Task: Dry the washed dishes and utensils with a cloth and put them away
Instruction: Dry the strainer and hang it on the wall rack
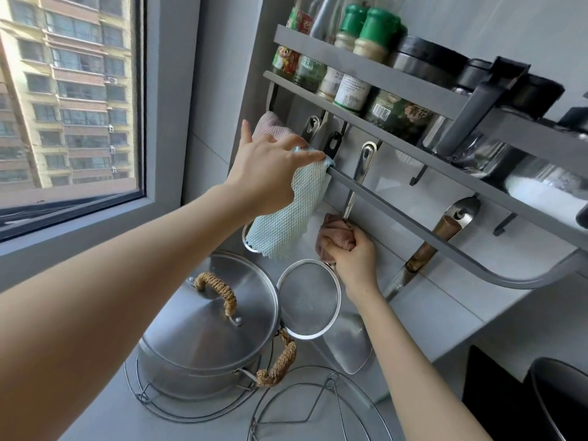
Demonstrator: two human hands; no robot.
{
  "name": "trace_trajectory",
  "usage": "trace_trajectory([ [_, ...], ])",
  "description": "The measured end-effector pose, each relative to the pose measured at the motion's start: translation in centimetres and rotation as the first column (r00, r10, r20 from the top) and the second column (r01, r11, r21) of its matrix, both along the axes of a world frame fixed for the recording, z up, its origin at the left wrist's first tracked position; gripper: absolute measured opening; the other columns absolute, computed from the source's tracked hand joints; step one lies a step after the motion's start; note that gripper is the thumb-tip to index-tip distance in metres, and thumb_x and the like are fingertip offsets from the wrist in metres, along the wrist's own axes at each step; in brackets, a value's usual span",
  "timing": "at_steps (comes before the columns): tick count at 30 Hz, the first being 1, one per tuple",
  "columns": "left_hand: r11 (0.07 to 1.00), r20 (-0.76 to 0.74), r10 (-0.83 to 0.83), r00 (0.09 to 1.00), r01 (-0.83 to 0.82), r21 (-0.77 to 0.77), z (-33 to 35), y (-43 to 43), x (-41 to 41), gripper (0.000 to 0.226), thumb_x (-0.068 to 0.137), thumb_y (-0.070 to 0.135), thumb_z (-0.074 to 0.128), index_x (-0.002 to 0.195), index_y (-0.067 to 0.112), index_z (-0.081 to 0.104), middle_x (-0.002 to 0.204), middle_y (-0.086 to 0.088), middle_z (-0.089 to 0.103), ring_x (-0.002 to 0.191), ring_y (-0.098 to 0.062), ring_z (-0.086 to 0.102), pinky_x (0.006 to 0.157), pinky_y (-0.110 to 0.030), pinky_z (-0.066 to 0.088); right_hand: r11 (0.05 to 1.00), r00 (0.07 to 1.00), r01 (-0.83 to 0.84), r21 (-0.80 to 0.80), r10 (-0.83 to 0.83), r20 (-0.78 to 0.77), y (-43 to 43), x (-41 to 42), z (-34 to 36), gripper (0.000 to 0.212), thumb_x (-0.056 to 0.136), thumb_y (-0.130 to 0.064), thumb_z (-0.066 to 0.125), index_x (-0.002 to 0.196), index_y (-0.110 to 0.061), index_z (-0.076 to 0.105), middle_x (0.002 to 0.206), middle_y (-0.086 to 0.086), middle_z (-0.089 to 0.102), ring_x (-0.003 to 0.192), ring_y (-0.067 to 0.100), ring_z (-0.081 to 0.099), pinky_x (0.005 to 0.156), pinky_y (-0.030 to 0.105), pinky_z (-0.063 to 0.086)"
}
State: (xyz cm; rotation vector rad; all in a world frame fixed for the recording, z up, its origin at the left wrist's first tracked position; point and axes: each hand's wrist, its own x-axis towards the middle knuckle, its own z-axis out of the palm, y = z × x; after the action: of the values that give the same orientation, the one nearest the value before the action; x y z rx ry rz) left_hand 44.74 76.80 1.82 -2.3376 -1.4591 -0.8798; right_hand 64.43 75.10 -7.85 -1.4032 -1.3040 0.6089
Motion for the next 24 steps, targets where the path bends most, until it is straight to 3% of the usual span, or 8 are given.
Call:
trace_trajectory([
  [3,1.000,0.009,0.003,1.000,-0.003,-0.031,0.2,-0.1,0.1,0.079,0.073,0.001,0.054,0.137,0.047,0.040,0.140,0.006,0.045,0.124,-0.026,0.045,0.109,-0.070,0.006,0.999,0.999,-0.024,-0.037,0.022,-0.049,0.2,0.3,0.2,0.030,0.075,0.000,0.070,0.088,-0.027,0.069,0.073,-0.002,0.071,0.068,0.018,0.065,0.060,0.029,0.052],
  [7,0.999,-0.005,0.010,1.000,-0.011,-0.049,0.2,-0.1,0.2,0.081,0.072,0.002,0.055,0.138,0.047,0.038,0.142,0.006,0.043,0.123,-0.026,0.046,0.108,-0.070,0.008,0.997,0.996,-0.044,-0.070,0.038,-0.081,0.2,0.6,0.1,0.029,0.073,-0.004,0.071,0.096,-0.022,0.069,0.078,0.008,0.069,0.072,0.028,0.064,0.068,0.043,0.052],
  [14,0.998,-0.026,0.020,0.999,-0.022,-0.051,0.1,-0.4,0.3,0.083,0.072,0.004,0.056,0.139,0.046,0.035,0.145,0.004,0.040,0.127,-0.028,0.043,0.108,-0.071,0.007,0.987,0.990,0.067,-0.145,-0.047,0.137,-1.3,0.3,-0.3,0.028,0.074,-0.023,0.078,0.099,-0.016,0.066,0.093,0.006,0.072,0.090,0.029,0.067,0.085,0.044,0.053],
  [16,0.998,-0.032,0.019,0.999,-0.021,-0.063,0.1,-0.7,0.2,0.084,0.072,0.004,0.056,0.141,0.047,0.031,0.148,0.005,0.036,0.130,-0.027,0.039,0.108,-0.071,0.006,0.979,0.953,0.156,-0.133,-0.114,0.280,-2.3,0.0,-0.2,0.028,0.076,-0.027,0.077,0.097,-0.015,0.065,0.096,0.005,0.071,0.092,0.028,0.066,0.082,0.039,0.052],
  [19,0.994,0.017,0.024,1.000,-0.022,-0.107,-0.2,-1.7,-0.3,0.083,0.075,0.004,0.056,0.142,0.046,0.030,0.150,0.005,0.034,0.136,-0.025,0.032,0.111,-0.065,0.005,0.963,0.890,0.248,-0.110,-0.181,0.418,-4.6,-0.5,-0.2,0.041,0.078,-0.036,0.075,0.110,-0.013,0.063,0.107,0.005,0.069,0.098,0.026,0.063,0.076,0.030,0.047],
  [24,0.981,0.084,0.111,0.990,-0.096,-0.168,-0.6,-5.0,-2.9,0.070,0.080,0.008,0.057,0.141,0.039,0.038,0.142,0.001,0.048,0.129,-0.027,0.042,0.112,-0.053,0.021,0.962,0.808,0.274,0.000,-0.230,0.543,-9.8,-1.2,0.3,0.054,0.081,-0.044,0.071,0.122,-0.014,0.053,0.116,0.005,0.066,0.102,0.028,0.062,0.076,0.033,0.046],
])
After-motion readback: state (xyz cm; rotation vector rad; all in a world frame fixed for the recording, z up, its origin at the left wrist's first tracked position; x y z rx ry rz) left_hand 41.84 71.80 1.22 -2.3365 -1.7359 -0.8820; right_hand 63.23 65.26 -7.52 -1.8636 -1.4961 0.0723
